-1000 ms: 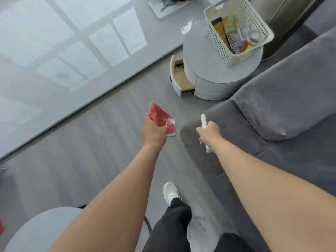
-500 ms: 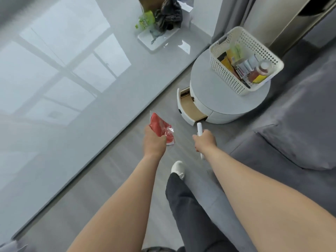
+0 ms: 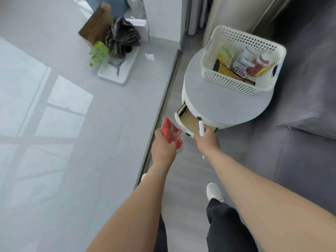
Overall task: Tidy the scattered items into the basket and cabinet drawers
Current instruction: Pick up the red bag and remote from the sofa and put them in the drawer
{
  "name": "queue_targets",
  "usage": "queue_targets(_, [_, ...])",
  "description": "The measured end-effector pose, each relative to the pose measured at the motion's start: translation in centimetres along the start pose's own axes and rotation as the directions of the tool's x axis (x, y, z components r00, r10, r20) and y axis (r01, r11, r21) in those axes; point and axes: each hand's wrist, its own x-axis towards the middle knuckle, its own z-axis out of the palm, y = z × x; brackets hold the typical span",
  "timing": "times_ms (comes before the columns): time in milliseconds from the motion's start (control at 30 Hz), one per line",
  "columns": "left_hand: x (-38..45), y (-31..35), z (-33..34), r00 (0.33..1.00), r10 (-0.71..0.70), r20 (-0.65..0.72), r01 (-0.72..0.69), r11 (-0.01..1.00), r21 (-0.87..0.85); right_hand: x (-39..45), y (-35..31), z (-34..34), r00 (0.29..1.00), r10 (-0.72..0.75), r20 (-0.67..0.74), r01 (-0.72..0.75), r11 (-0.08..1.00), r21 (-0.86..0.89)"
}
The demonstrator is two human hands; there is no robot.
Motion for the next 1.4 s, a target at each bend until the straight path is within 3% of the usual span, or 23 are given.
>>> queue_targets(200, [10.1, -5.2, 4.0, 0.986, 0.097, 0.139, -0.097, 0.995, -0.001, 6.2, 2.8, 8.2, 0.986, 0.122, -0.111, -0.105, 0.984, 0.145])
queue_targets(433, [18.0, -13.5, 14.0, 0.974, 0.143, 0.174, -0.141, 0.990, -0.022, 14.4, 12.7, 16.3, 0.963, 0.171, -0.208, -0.142, 0.979, 0.150])
queue_targets(633, [22.8, -17.7, 20.6, 0.934, 0.351, 0.060, -0.354, 0.934, 0.049, 21.8, 17.8, 19.0, 0.909, -0.071, -0.411, 0.073, 0.997, -0.010])
queue_targets(700, [24.9, -17.5, 22.5, 0.929, 0.369, -0.020, -0.369, 0.929, 0.000, 25.0, 19.0, 18.5, 0.886, -0.252, -0.390, 0.198, 0.965, -0.174])
queue_targets(833, [28.8, -14.5, 26.2, 0.959, 0.246, -0.144, -0.274, 0.933, -0.231, 30.8, 20.2, 16.5, 0.794, -0.547, -0.267, 0.395, 0.797, -0.457])
queue_targets(967, [31.9, -13.3, 27.9, 0.981, 0.191, 0.021, -0.180, 0.952, -0.247, 33.3, 20.1, 15.4, 0.730, -0.636, -0.249, 0.460, 0.728, -0.508])
queue_targets(1033, [31.5, -13.0, 27.2, 0.977, 0.071, 0.201, -0.027, 0.977, -0.212, 32.1, 19.8, 15.0, 0.785, -0.579, -0.222, 0.462, 0.785, -0.414])
queue_targets(1167, [30.3, -13.0, 26.4, 0.866, 0.005, 0.500, 0.101, 0.978, -0.185, 30.2, 20.7, 14.2, 0.876, -0.447, -0.182, 0.384, 0.874, -0.299])
queue_targets(1300, [31.9, -11.9, 27.8, 0.825, 0.092, 0.557, 0.044, 0.973, -0.227, 30.8, 21.8, 12.3, 0.893, -0.396, -0.213, 0.324, 0.895, -0.307])
queue_targets(1400, [32.9, -10.9, 28.3, 0.816, 0.137, 0.562, -0.023, 0.978, -0.206, 31.2, 20.8, 12.0, 0.918, -0.366, -0.150, 0.292, 0.883, -0.368])
